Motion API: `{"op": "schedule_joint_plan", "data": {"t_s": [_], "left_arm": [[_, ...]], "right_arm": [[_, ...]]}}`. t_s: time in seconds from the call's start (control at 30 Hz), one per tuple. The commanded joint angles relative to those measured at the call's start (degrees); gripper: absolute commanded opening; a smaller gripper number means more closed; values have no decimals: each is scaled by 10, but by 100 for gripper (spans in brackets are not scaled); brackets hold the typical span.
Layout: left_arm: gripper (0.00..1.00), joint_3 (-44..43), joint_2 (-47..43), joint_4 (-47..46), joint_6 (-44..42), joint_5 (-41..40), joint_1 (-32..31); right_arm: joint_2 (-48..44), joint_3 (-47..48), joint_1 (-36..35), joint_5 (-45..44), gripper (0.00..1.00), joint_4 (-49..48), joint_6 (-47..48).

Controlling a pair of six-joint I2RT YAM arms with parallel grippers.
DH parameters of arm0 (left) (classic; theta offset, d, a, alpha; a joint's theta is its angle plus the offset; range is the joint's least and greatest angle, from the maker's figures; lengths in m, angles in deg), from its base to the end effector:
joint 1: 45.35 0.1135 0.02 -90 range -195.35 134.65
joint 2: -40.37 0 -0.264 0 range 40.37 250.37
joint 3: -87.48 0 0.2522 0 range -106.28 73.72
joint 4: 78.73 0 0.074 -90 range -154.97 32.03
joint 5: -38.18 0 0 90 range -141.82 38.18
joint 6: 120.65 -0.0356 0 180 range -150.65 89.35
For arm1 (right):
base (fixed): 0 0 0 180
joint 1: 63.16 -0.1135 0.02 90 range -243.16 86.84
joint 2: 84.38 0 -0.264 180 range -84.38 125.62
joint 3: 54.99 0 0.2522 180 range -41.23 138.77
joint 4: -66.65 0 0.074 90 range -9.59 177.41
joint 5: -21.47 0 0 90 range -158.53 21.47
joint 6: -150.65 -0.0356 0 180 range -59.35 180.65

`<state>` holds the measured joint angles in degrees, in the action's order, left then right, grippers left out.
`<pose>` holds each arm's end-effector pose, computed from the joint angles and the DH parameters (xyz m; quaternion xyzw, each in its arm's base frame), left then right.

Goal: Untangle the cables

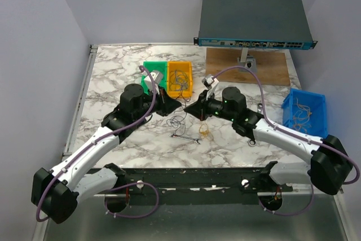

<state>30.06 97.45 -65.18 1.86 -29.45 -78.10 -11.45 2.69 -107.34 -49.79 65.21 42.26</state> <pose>0.1885 -0.1373 0.3122 0.1221 0.7686 -0.4566 0.4311 0.2003 0.2106 0.2738 -0.2712 0.7345 0.4256 0.4537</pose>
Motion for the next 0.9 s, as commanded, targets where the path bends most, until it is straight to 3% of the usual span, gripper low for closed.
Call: {"op": "schedule_joint_plan", "data": {"t_s": [0.0, 0.17, 0.27, 0.33, 0.4, 0.57, 0.73, 0.87], "left_arm": [[0, -22, 0, 57, -15, -50, -2], [0, -41, 3, 145, -10, -201, -1], [0, -30, -5, 177, 13, -293, 10], [0, -13, -12, 182, 36, -311, 32], [0, 7, -18, 184, 62, -316, 61], [0, 80, -61, 163, 138, -345, 128], [0, 125, -110, 178, 184, -397, 169], [0, 129, -149, 176, 188, -415, 172]], "right_arm": [[-42, -15, -3, -65, 1, 19, 6], [-89, -29, -2, -180, 1, 74, -2], [-119, -31, -2, -388, 1, 146, -51], [-129, -17, 3, -586, 1, 243, -129], [-140, -11, 26, -701, 1, 317, -188], [-197, -10, 140, -731, 1, 369, -222], [-236, -8, 158, -781, 1, 372, -216], [-237, -1, 159, -773, 1, 367, -221]]}}
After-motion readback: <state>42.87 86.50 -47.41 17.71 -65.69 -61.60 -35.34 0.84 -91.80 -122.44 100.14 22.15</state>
